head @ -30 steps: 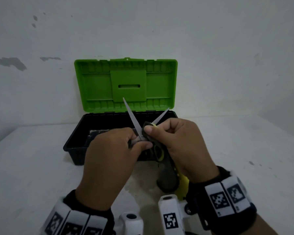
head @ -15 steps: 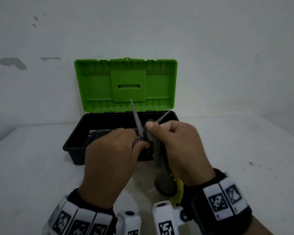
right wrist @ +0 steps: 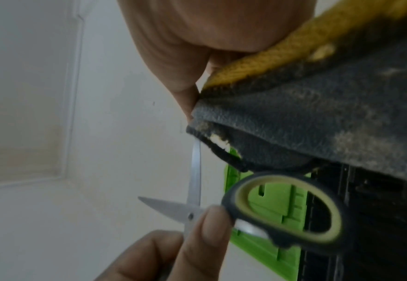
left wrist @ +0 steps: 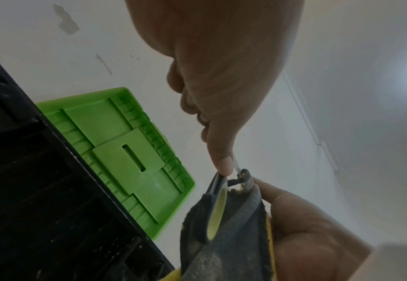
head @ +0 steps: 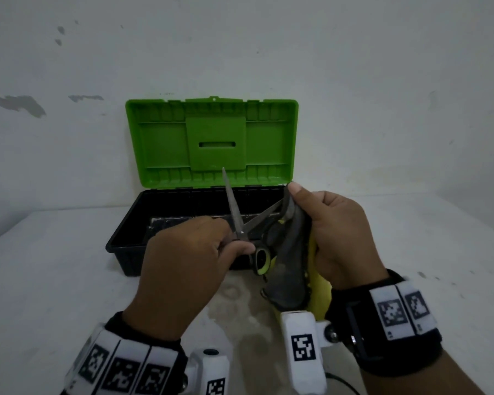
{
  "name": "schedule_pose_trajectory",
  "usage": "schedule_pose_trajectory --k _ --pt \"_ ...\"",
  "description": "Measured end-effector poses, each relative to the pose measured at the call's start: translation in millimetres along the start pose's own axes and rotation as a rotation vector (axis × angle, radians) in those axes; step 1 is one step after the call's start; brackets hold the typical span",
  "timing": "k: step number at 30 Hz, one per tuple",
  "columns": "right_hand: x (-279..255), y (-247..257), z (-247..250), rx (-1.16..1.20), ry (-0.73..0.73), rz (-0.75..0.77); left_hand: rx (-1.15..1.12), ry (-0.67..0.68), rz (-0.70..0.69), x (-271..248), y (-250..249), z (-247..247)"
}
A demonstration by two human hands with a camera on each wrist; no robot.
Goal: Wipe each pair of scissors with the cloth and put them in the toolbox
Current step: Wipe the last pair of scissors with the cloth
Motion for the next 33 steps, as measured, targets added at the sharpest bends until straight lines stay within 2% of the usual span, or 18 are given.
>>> schedule_pose_trajectory --k 5,8,12,16,24,26,30,33 --pt "-3 7 -6 0.015 0.193 0.029 -0.219 0.009 0.368 3 15 4" --pt "-11 4 -15 -0.041 0.298 0.054 -0.334 0.031 0.487 2 20 4" --pt "-24 -2 -26 -0.149 0.39 0.101 -0.443 0.097 0.511 1 17 0" --pt "-28 -4 -29 -0.116 0.406 0.074 -0.486 0.128 0.51 0 16 0" --pt "-13 12 -11 -0.018 0.216 0.114 -0.557 0.142 0.52 0 2 0" --pt "-14 9 -13 -0.037 0.256 0.102 -0.589 0.144 0.55 0 1 -2" --pt "-25 -4 -27 -0.083 0.45 0.03 -0.57 0.139 0.555 -1 5 -2" --pt "-22 -2 -25 -0.08 0.443 0.027 -0.57 0.184 0.529 -1 5 -1"
Point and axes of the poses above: each hand's wrist, its own x-axis towards the middle knuckle, its own z-axis out of the back of the hand, y = z × x, the point moved 5 cm from there along x, towards the middle knuckle, and after that the axes turned 12 degrees about -y, right-handed, at the moved point
